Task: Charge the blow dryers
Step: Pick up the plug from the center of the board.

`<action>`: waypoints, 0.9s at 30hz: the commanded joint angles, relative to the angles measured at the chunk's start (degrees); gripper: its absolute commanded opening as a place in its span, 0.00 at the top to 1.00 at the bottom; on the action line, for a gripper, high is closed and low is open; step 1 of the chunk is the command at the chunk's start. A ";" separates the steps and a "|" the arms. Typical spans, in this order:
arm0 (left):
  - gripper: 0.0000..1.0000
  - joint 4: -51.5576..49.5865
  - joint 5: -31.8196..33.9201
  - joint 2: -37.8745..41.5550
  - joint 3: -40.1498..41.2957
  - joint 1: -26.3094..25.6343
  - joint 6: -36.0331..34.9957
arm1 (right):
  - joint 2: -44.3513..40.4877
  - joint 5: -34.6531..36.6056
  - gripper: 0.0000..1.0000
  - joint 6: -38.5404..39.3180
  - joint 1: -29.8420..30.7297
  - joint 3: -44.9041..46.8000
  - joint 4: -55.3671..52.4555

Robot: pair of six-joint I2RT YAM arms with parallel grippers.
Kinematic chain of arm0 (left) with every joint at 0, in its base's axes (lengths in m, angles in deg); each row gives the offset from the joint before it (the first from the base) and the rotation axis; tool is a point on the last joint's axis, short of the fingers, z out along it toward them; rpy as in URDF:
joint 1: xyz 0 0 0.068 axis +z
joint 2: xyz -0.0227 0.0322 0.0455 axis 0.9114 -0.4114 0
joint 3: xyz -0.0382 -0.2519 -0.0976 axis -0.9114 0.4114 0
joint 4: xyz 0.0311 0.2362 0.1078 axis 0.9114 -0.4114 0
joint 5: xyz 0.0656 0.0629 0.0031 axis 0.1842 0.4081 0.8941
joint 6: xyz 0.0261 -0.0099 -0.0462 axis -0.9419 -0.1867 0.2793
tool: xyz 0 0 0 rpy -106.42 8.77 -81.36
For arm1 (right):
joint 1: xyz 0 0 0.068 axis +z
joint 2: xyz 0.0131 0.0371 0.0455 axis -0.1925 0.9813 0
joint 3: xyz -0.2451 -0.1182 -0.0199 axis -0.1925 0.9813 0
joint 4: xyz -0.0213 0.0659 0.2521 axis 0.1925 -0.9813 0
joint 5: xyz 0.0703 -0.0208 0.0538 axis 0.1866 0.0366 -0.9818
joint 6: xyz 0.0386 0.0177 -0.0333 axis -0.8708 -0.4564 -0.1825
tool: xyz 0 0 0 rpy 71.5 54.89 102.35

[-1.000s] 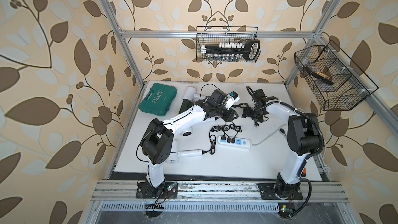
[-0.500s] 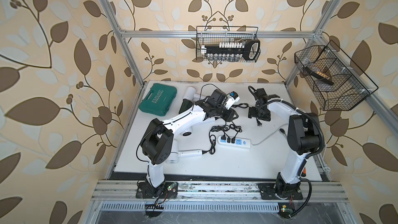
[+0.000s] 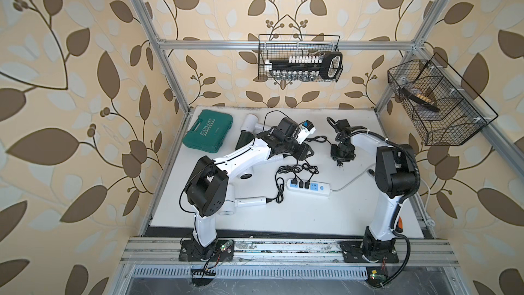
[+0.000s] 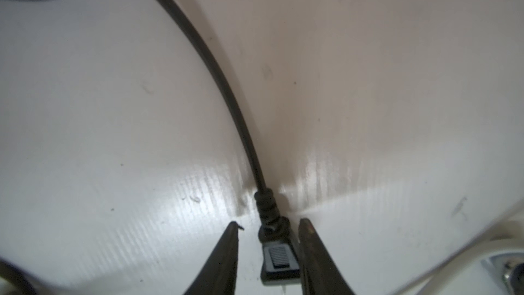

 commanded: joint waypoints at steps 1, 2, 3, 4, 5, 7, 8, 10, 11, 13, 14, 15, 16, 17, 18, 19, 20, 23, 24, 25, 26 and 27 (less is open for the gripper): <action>0.55 1.60 -0.78 2.85 -0.12 0.37 0.16 | 0.28 -0.13 0.74 0.54 -0.24 1.45 -0.83; 0.55 1.58 -0.69 2.87 -0.12 0.37 0.11 | 0.37 0.07 0.75 0.59 -0.27 1.54 -0.95; 0.55 1.54 -0.69 2.85 -0.12 0.37 0.10 | 0.37 0.08 0.75 0.70 -0.22 1.63 -0.92; 0.55 1.60 -0.69 2.85 -0.12 0.37 0.10 | 0.45 -0.02 0.77 0.80 -0.20 1.67 -0.95; 0.55 1.57 -0.69 2.88 -0.12 0.34 0.11 | 0.41 -0.02 0.83 0.85 -0.20 1.71 -1.02; 0.55 1.60 -0.69 2.85 -0.13 0.33 0.10 | 0.06 0.20 0.84 0.88 -0.21 1.89 -1.04; 0.55 1.61 -0.69 2.85 -0.14 0.32 0.10 | -0.37 0.35 0.84 0.86 -0.22 1.99 -1.04; 0.55 1.59 -0.78 2.84 -0.12 0.35 0.17 | -1.39 0.64 0.84 0.99 -0.20 1.99 -1.25; 0.55 1.58 -0.78 2.88 -0.14 0.34 0.15 | -2.12 0.69 0.85 1.15 -0.14 1.99 -1.51; 0.55 1.60 -0.79 2.75 -0.17 0.33 0.17 | -3.94 -0.04 0.86 1.36 -0.10 2.13 -1.85; 0.55 1.67 -0.87 2.65 -0.16 0.33 0.23 | -5.17 -0.86 0.87 1.60 0.01 2.44 -1.97; 0.54 1.64 -0.95 2.60 -0.13 0.30 0.30 | -6.66 -2.17 0.87 1.93 0.09 2.95 -1.71; 0.54 1.69 -1.17 2.44 -0.21 0.36 0.35 | -7.98 -3.68 0.87 2.34 0.22 3.61 -1.38; 0.54 1.53 -1.58 2.26 -0.28 0.37 0.52 | -9.71 -6.03 0.88 3.02 0.37 4.39 -0.92; 0.53 1.80 -2.42 2.15 -0.37 0.37 0.97 | -11.36 -8.73 0.89 3.85 0.49 5.33 -0.28; 0.51 2.29 -3.38 2.00 -0.30 0.34 1.47 | -12.78 -10.92 0.90 4.38 0.53 6.18 0.19; 0.50 3.18 -4.42 1.85 -0.09 0.36 2.80 | -14.45 -13.49 0.92 5.12 0.73 7.08 0.76; 0.49 5.87 -8.40 0.62 -0.24 0.37 7.41 | -19.38 -19.84 0.94 6.63 0.87 9.72 1.90; 0.49 6.48 -9.43 -0.05 -0.68 0.37 9.19 | -21.01 -22.14 0.94 7.07 0.91 10.71 2.53; 0.49 7.06 -10.17 -0.66 -1.03 0.35 10.71 | -22.29 -23.93 0.94 7.15 0.94 11.62 2.98; 0.49 7.76 -10.81 -1.32 -1.49 0.32 12.56 | -23.69 -26.09 0.95 7.23 0.98 12.55 3.62; 0.49 8.73 -11.02 -1.91 -1.76 0.37 14.94 | -24.91 -28.28 0.95 7.55 1.03 13.50 4.21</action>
